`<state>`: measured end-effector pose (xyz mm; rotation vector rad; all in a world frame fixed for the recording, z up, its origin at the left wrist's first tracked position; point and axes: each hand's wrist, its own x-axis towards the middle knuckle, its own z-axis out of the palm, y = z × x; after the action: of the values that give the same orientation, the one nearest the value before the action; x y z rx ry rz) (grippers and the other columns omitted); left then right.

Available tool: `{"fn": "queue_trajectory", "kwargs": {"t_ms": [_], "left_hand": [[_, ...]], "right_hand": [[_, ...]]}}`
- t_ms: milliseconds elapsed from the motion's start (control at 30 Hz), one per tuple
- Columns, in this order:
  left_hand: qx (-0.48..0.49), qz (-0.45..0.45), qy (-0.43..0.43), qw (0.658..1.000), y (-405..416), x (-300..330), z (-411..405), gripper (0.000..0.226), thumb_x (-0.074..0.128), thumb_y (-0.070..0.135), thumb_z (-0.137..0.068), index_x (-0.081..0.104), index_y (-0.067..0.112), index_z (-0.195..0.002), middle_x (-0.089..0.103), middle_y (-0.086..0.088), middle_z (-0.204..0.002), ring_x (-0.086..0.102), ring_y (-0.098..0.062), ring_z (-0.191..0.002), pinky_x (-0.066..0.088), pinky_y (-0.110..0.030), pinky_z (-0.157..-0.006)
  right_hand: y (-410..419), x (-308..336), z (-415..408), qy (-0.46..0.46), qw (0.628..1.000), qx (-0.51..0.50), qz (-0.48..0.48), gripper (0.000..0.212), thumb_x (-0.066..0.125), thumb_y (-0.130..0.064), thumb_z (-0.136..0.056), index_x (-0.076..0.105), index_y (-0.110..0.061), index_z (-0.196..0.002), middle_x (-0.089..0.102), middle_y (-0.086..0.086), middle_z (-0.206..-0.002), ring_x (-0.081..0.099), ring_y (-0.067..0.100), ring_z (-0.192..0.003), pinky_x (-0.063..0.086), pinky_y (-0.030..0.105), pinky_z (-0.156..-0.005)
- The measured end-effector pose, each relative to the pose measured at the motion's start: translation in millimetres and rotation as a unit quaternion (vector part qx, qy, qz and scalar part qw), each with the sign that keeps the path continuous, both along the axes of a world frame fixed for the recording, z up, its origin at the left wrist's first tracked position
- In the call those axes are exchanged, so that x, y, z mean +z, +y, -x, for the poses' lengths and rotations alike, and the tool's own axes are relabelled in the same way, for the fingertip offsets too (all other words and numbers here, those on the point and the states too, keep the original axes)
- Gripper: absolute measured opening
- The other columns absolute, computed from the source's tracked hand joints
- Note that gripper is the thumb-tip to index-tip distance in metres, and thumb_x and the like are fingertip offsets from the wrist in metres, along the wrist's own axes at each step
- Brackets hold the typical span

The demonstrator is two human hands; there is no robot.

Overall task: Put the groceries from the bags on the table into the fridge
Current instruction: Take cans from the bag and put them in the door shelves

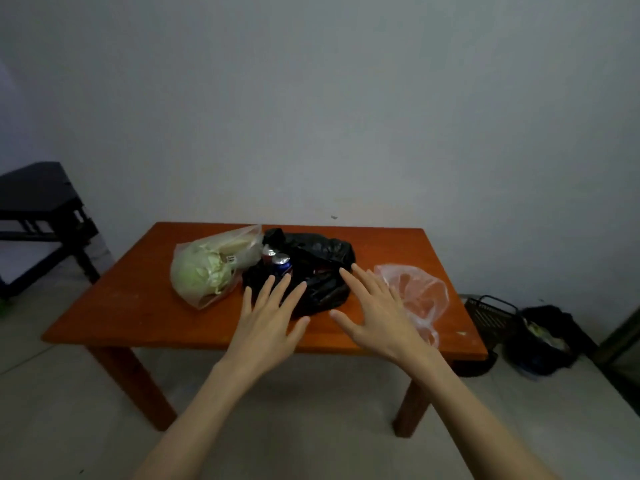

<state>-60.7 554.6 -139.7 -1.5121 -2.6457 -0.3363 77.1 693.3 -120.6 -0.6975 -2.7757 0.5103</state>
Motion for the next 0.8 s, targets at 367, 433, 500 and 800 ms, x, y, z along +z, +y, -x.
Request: {"fn": "queue_trajectory", "kwargs": {"t_ms": [367,433,500,800], "left_hand": [[0.031,0.056,-0.095,0.993,73.8,-39.0,129.2,0.057,0.029,0.046,-0.098,0.008,0.032,-0.149,0.001,0.005,-0.158,-0.008,-0.017,-0.144,-0.002,-0.044,-0.115],[0.035,0.073,-0.118,0.99,83.3,-53.5,152.5,0.056,0.029,0.045,-0.099,0.009,0.031,-0.149,0.001,0.004,-0.158,-0.008,-0.018,-0.145,0.0,-0.043,-0.116],[0.029,0.088,-0.14,0.986,96.0,-67.0,175.5,0.055,0.028,0.044,-0.099,0.009,0.03,-0.149,0.001,0.004,-0.158,-0.007,-0.018,-0.145,0.001,-0.043,-0.116],[-0.089,0.088,-0.116,0.985,158.7,-126.0,276.9,0.053,0.03,0.024,-0.101,0.009,0.023,-0.149,0.005,-0.003,-0.157,0.001,-0.023,-0.145,0.013,-0.04,-0.117]], "right_hand": [[88.0,-32.8,133.3,-0.052,0.997,0.026,0.042,0.067,0.041,-0.052,-0.093,0.01,-0.032,-0.149,0.003,-0.007,-0.158,0.0,0.015,-0.145,0.002,0.043,-0.116],[100.3,-47.2,154.7,-0.07,0.996,0.02,0.058,0.066,0.041,-0.051,-0.094,0.011,-0.029,-0.149,0.005,-0.005,-0.158,0.002,0.016,-0.145,0.003,0.043,-0.116],[112.0,-64.2,176.7,-0.083,0.994,0.011,0.074,0.066,0.041,-0.05,-0.094,0.013,-0.026,-0.149,0.009,-0.003,-0.158,0.006,0.017,-0.145,0.008,0.043,-0.118],[174.3,-143.1,268.8,-0.103,0.979,-0.084,0.153,0.047,0.044,-0.028,-0.098,0.038,-0.011,-0.141,0.042,0.006,-0.144,0.037,0.021,-0.133,0.032,0.031,-0.107]]}}
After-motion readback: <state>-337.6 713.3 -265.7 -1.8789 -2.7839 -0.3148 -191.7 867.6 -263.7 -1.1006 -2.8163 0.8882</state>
